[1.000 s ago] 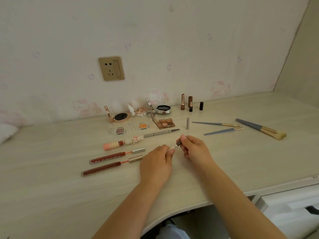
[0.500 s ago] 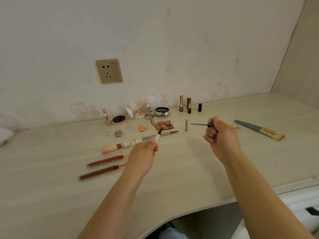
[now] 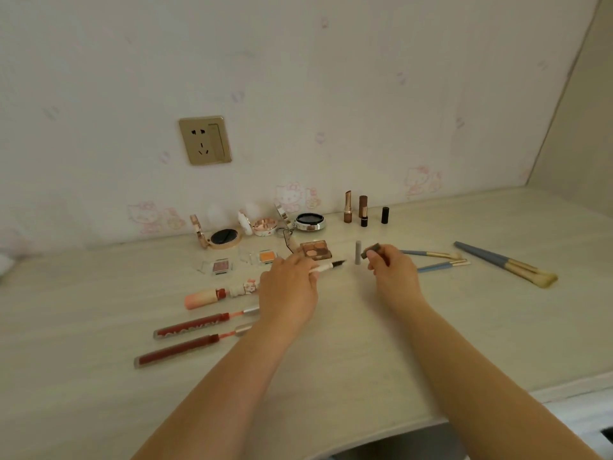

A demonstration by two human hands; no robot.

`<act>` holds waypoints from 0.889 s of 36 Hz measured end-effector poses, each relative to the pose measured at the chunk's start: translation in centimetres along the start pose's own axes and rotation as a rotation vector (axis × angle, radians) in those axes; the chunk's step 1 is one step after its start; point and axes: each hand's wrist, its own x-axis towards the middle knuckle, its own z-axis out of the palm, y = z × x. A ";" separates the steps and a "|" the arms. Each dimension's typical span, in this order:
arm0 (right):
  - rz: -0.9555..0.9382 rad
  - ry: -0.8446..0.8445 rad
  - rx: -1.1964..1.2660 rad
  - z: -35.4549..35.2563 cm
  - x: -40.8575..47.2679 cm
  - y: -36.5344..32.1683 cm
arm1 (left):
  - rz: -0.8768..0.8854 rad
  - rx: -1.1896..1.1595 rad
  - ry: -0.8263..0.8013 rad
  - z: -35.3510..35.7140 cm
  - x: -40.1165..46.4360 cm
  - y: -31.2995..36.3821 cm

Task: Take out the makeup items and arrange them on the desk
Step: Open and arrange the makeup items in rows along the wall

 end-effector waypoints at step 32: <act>-0.085 -0.035 -0.694 0.9 1.3 0.9 | -0.081 -0.021 -0.072 2.6 1.3 -0.3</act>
